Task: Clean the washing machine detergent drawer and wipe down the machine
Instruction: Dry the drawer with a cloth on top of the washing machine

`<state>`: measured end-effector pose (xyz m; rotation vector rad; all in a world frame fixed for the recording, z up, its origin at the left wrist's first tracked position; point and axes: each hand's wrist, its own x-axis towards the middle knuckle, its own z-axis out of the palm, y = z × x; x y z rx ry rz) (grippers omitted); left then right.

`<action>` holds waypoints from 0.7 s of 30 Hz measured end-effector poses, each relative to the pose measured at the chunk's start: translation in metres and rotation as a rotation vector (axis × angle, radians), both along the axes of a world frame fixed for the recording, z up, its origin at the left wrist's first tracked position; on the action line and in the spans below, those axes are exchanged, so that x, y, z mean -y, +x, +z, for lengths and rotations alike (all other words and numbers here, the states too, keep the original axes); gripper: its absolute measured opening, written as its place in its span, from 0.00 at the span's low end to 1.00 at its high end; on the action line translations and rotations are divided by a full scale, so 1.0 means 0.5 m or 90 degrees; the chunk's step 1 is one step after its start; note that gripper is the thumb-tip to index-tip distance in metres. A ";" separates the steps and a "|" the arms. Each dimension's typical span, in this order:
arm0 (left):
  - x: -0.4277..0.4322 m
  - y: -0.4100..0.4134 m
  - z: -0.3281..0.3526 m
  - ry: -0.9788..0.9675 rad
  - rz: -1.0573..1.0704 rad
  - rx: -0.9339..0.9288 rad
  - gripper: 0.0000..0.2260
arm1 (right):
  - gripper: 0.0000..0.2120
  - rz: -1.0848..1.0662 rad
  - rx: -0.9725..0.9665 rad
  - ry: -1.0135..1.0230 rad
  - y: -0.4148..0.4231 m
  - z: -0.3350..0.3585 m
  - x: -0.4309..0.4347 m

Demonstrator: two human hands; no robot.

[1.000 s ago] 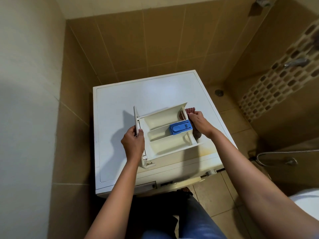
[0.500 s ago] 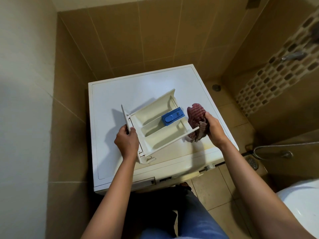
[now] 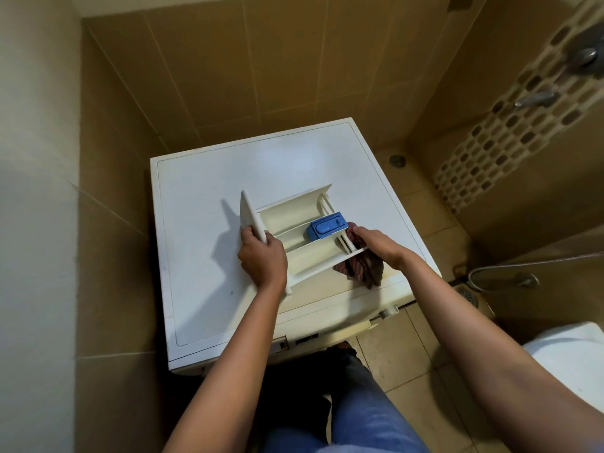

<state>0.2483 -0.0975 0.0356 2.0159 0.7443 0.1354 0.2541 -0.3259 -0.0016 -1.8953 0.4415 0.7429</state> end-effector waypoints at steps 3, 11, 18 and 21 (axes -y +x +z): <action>0.003 0.001 0.001 0.015 -0.001 -0.003 0.11 | 0.30 0.040 0.015 -0.095 0.017 0.000 -0.004; 0.004 0.002 0.001 0.042 -0.023 -0.022 0.10 | 0.23 0.111 0.002 -0.168 0.038 0.012 0.008; 0.002 0.001 0.000 0.058 -0.046 -0.032 0.09 | 0.31 0.064 -0.109 -0.058 0.042 0.016 0.015; 0.004 0.002 0.000 0.065 -0.053 -0.043 0.09 | 0.28 0.121 -0.082 -0.120 0.045 0.025 0.008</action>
